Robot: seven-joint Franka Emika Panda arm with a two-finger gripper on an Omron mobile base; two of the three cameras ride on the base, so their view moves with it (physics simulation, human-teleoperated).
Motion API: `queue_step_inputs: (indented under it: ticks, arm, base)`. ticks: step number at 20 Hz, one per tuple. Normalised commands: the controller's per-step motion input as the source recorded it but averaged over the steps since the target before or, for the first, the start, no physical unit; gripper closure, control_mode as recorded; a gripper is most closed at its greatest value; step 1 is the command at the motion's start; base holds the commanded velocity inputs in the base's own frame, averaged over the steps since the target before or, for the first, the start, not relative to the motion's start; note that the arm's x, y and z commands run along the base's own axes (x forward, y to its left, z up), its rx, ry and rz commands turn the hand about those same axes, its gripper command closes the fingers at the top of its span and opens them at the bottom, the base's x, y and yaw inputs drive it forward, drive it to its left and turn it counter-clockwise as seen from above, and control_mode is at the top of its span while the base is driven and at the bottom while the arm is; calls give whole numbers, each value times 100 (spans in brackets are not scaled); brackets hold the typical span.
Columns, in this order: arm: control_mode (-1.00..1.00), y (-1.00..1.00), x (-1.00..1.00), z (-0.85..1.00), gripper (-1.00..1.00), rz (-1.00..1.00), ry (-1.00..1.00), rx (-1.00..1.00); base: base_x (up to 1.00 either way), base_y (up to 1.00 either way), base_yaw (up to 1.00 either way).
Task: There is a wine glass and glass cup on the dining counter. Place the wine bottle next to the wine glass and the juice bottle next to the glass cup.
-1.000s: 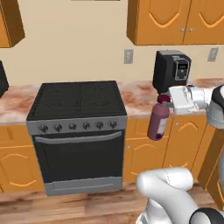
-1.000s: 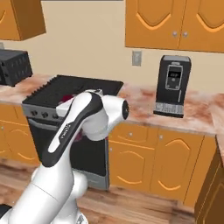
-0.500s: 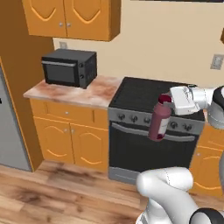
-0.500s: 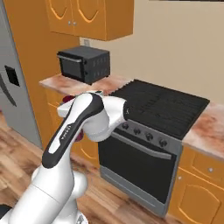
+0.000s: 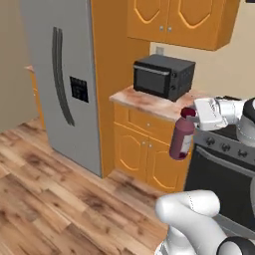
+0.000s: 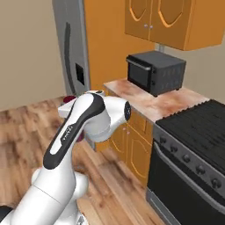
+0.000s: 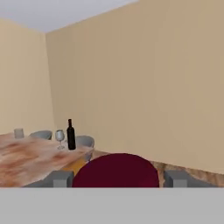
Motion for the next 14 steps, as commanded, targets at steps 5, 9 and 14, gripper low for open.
queue_step_inputs:
  ticks: [5, 9, 14]
  arm:
    - [100, 0, 0, 0, 100, 0, 0, 0]
    - [100, 0, 0, 0, 100, 0, 0, 0]
    - [100, 0, 0, 0, 100, 0, 0, 0]
  base:
    - [88, 22, 60]
    - [100, 16, 55]
    - [100, 2, 49]
